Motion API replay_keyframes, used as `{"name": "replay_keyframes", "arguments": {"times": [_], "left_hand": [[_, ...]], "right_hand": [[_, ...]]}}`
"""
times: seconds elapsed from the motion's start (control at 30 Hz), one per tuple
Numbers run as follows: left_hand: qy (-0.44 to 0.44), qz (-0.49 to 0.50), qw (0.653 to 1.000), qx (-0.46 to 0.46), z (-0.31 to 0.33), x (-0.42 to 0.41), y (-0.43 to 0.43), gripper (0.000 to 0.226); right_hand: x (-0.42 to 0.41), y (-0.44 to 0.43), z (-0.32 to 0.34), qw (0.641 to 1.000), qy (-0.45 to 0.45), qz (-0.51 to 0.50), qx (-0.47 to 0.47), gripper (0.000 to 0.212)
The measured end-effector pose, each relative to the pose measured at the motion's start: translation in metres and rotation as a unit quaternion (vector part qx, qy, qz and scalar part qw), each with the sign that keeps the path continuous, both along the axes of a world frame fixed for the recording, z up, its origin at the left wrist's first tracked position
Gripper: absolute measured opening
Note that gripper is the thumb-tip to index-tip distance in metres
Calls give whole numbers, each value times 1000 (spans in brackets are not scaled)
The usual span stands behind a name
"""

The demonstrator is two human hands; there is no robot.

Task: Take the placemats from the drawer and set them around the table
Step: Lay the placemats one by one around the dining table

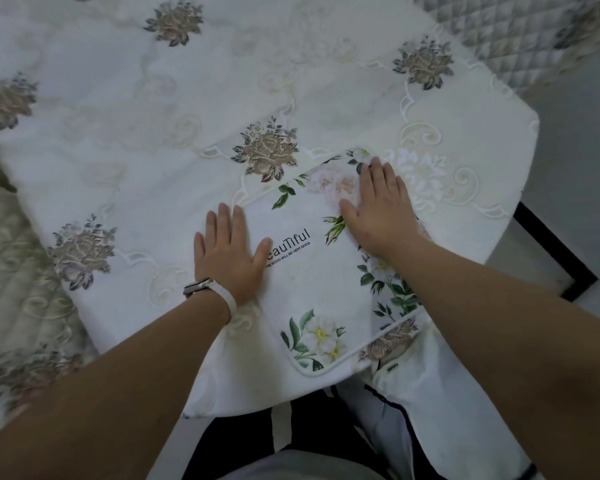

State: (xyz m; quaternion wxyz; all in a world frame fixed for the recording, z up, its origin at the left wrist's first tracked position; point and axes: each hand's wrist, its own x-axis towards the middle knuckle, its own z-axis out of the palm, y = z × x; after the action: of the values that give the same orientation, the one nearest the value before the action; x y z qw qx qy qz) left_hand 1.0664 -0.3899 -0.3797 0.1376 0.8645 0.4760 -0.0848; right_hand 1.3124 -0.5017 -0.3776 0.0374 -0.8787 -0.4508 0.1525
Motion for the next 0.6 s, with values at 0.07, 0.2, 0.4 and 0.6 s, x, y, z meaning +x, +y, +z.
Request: {"name": "replay_keyframes", "arguments": {"times": [0.07, 0.2, 0.4, 0.6], "left_hand": [[4, 7, 1000, -7, 4, -11, -9, 78], [16, -10, 999, -37, 18, -36, -27, 75], [8, -48, 999, -23, 55, -79, -16, 74], [-67, -24, 997, 20, 97, -127, -25, 71]], "right_hand": [[-4, -21, 4, 1000, 9, -12, -7, 78], [-12, -57, 10, 999, 12, -9, -38, 75], [-22, -60, 41, 998, 21, 65, 1, 58], [-92, -20, 73, 970, 24, 240, 42, 56]]}}
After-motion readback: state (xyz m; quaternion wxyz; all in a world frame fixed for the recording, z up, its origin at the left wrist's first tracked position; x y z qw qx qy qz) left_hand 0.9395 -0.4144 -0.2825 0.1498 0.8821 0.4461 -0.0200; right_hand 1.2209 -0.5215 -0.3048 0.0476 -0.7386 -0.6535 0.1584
